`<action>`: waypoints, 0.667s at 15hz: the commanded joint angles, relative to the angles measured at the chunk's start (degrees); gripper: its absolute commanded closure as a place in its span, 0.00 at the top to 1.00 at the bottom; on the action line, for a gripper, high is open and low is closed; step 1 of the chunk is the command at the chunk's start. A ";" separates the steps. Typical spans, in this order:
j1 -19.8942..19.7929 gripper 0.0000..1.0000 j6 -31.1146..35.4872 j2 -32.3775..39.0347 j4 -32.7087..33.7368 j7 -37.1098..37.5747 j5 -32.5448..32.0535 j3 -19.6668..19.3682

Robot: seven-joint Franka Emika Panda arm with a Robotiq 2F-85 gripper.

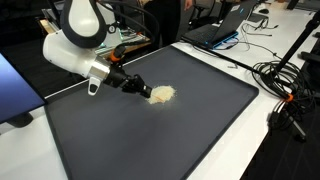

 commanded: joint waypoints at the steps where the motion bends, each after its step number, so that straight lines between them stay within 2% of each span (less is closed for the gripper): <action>1: -0.65 0.03 -1.77 0.43 1.19 -1.71 1.52 -0.64; 6: 0.93 0.03 1.07 -4.28 -1.32 -1.19 -1.76 -2.67; 10: 2.83 0.03 5.11 -10.26 -3.85 -0.62 -7.12 -4.15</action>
